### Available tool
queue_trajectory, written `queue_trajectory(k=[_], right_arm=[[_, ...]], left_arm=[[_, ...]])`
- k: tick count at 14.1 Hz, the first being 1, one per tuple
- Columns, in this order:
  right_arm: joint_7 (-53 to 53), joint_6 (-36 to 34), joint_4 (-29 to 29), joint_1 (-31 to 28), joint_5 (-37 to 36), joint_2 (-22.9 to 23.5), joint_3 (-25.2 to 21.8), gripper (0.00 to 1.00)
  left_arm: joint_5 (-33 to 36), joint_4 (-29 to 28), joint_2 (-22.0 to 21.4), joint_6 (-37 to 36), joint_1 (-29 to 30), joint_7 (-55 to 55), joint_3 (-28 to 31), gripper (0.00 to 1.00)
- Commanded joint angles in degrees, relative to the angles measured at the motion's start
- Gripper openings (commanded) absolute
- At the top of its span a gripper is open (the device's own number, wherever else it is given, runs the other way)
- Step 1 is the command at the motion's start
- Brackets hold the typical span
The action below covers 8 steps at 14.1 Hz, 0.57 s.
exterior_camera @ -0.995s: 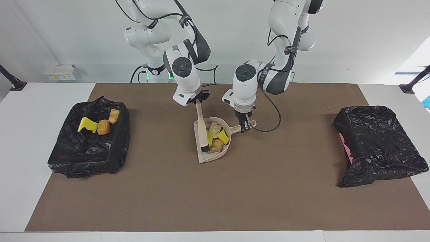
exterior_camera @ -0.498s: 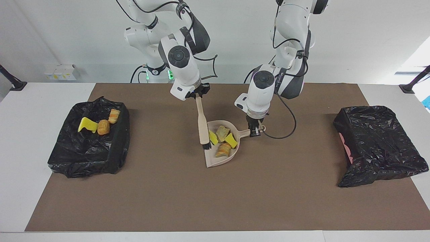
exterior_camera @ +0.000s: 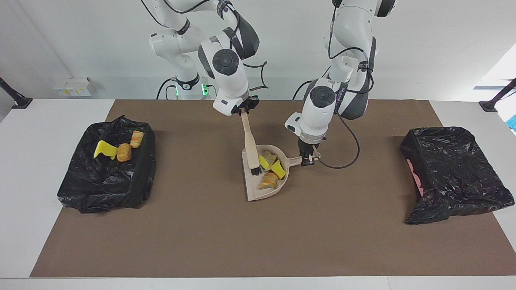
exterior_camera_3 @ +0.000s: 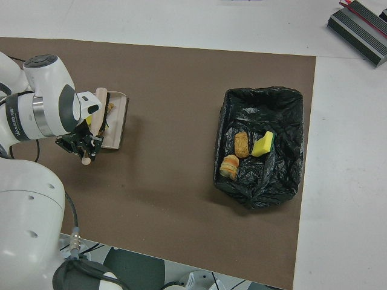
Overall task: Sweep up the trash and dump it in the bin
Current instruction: 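Sweep the remaining chunks into the dustpan with the brush in the right gripper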
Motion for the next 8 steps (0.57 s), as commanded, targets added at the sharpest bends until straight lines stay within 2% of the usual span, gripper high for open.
queue_trajectory(k=[1,5,8], right_arm=[[1.18,0.99,0.0,-0.26,3.54,-0.56,0.28,0.0],[0.74,1.51,-2.19,-0.79,5.58,-1.7,0.28,0.0],[0.92,3.35,-3.33,-1.23,10.14,-1.27,0.19,0.0]], left_arm=[[-3.18,-1.69,-0.78,3.76,0.64,3.52,-0.21,0.0],[-7.23,-1.61,-0.26,5.53,1.87,8.45,-0.21,0.0],[-8.46,-1.61,0.01,5.71,2.57,9.24,-0.21,0.0]])
